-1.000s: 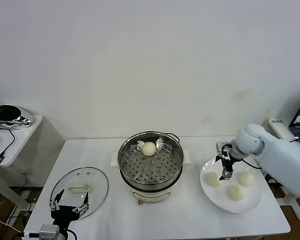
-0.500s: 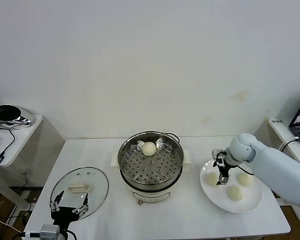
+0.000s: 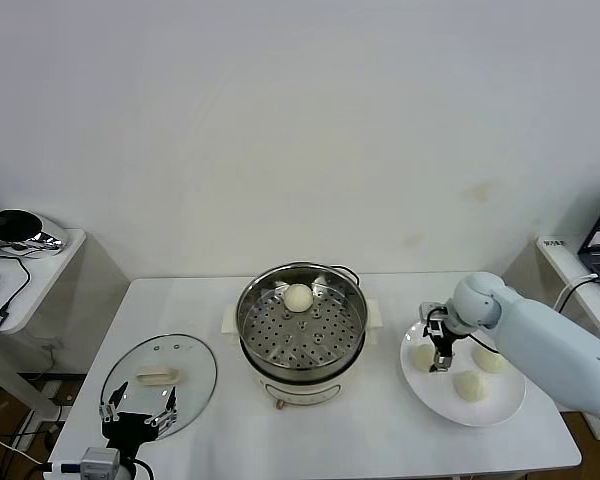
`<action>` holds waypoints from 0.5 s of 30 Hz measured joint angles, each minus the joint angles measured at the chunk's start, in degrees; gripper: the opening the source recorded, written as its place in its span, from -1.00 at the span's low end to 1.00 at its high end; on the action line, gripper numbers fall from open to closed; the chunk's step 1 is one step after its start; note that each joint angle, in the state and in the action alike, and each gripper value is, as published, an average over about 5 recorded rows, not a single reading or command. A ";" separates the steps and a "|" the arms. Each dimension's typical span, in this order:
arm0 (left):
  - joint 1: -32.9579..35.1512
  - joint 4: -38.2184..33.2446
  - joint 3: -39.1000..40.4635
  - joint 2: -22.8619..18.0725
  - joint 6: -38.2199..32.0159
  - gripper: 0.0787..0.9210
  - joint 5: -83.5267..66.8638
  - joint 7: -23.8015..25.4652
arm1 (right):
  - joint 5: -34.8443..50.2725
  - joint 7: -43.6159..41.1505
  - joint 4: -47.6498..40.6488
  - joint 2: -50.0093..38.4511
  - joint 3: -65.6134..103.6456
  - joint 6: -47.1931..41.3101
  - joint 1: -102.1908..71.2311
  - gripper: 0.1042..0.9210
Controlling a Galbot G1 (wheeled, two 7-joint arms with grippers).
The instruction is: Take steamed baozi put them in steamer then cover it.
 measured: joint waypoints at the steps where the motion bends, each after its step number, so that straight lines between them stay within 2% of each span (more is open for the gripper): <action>1: -0.09 0.05 0.00 0.03 0.03 0.77 0.00 0.01 | -0.04 0.01 -0.14 0.04 -0.01 0.00 -0.08 0.76; 7: -0.41 0.24 0.07 0.10 0.12 0.77 -0.01 0.05 | -0.08 0.30 -1.26 0.68 0.07 -0.04 -0.30 0.74; 15: -0.38 0.32 0.17 0.03 0.14 0.77 0.00 0.03 | -0.02 0.23 -2.23 0.70 0.34 -0.17 -0.35 0.31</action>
